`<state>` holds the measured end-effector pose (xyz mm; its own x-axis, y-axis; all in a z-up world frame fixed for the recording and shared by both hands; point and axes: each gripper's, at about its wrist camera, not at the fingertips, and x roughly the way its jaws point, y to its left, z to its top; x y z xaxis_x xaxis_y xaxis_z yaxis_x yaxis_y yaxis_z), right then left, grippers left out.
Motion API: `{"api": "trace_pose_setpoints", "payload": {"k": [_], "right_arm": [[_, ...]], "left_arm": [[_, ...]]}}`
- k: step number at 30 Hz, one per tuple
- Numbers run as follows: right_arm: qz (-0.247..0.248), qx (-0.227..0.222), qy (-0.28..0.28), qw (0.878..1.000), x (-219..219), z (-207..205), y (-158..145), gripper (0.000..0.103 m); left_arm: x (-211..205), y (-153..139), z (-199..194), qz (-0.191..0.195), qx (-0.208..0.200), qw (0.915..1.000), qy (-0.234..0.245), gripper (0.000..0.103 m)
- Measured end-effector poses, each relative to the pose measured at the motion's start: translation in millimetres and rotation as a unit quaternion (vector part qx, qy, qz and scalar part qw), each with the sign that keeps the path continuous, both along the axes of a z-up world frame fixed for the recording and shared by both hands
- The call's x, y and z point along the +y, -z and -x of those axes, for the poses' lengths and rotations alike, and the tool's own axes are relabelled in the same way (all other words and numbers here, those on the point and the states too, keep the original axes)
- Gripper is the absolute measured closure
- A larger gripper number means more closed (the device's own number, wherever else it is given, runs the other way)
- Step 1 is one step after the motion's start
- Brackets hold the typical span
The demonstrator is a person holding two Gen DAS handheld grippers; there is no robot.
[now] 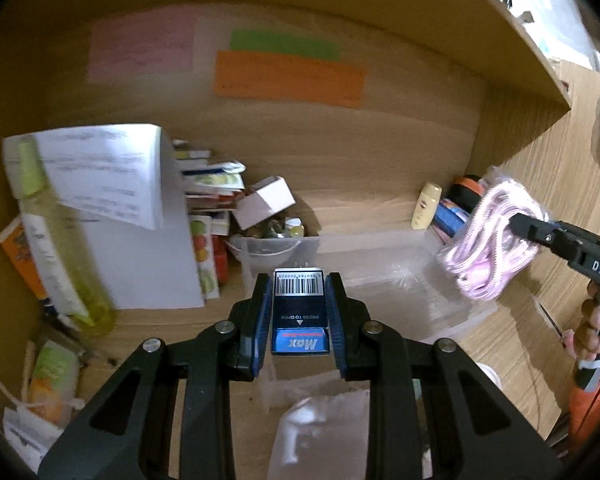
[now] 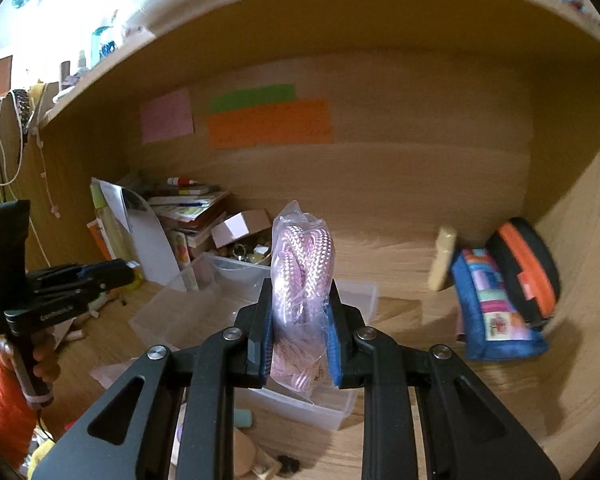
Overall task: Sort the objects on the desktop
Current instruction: 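Carry the blue card and pink rope bag into the clear box and release both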
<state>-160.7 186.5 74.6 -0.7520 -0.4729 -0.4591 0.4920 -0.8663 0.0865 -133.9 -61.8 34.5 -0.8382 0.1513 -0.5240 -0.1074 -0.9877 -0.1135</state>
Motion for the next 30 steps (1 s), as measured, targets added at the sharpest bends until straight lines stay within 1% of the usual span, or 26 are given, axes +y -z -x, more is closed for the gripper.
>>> {"api": "trace_pose_setpoints", "payload": {"k": [4, 10, 14, 18, 21, 25, 30], "right_arm": [[0.004, -0.02, -0.011, 1.0, -9, 14, 14, 0.084], [-0.019, -0.042, -0.024, 0.999, -24, 27, 39, 0.084], [-0.033, -0.049, -0.028, 0.998, -28, 32, 49, 0.084], [-0.041, -0.066, -0.031, 0.997, -29, 39, 58, 0.084], [-0.046, -0.076, -0.031, 0.996, -31, 42, 63, 0.084], [-0.054, -0.069, -0.028, 0.996, -32, 40, 63, 0.083], [-0.076, -0.057, -0.011, 0.995, -35, 40, 66, 0.08]], "left_arm": [[6, 10, 20, -0.004, -0.022, 0.9997, 0.012, 0.077], [12, 27, 40, -0.002, -0.051, 0.9985, 0.021, 0.077], [18, 39, 49, 0.007, -0.069, 0.9972, 0.028, 0.077], [22, 48, 56, 0.011, -0.084, 0.9957, 0.037, 0.077], [22, 55, 64, 0.004, -0.102, 0.9938, 0.043, 0.077], [28, 56, 63, 0.018, -0.101, 0.9937, 0.045, 0.077], [34, 58, 63, 0.044, -0.096, 0.9937, 0.037, 0.076]]}}
